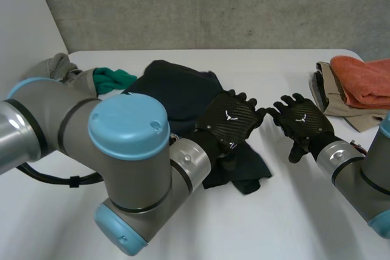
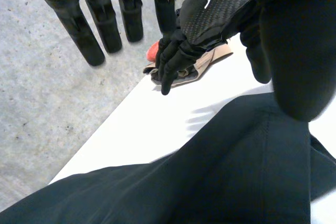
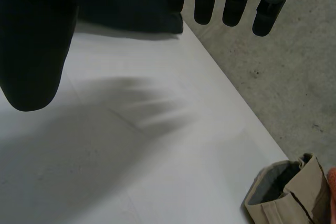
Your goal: Fold the laundry.
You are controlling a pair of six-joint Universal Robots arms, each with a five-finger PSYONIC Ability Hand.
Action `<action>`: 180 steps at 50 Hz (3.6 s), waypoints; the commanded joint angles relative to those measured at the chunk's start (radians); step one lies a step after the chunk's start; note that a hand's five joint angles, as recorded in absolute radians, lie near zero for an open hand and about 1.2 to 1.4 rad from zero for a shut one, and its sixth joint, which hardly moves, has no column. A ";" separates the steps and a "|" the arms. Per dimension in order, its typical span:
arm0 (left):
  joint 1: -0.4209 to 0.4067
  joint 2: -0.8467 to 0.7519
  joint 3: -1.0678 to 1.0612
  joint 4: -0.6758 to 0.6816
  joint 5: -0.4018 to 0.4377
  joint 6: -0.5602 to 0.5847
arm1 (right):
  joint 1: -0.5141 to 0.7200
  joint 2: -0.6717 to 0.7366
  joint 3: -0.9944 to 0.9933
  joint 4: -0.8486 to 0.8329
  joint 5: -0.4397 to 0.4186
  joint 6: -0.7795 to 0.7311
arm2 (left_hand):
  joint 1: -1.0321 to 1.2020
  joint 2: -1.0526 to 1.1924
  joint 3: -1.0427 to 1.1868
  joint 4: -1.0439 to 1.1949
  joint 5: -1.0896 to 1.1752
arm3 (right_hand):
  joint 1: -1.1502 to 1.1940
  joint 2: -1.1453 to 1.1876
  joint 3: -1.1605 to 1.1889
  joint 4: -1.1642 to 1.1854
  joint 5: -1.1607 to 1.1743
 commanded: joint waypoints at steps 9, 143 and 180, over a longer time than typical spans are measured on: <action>0.364 0.055 0.150 -0.037 -0.041 0.085 | 0.027 -0.022 0.009 0.020 0.002 0.090 | -0.113 -0.141 -0.144 -0.141 -0.139 | -0.048 -0.031 -0.029 -0.033 -0.042; 0.093 0.379 -0.301 -0.257 -0.194 -0.037 | 0.135 0.226 -0.381 0.357 -0.072 0.374 | 1.109 1.081 1.077 1.081 1.083 | 0.900 0.916 0.918 0.914 0.905; 0.278 0.138 -0.016 -0.280 -0.094 0.162 | 0.081 -0.151 -0.309 1.033 -0.037 -0.269 | 1.109 1.081 1.077 1.081 1.083 | 1.174 1.191 1.193 1.189 1.180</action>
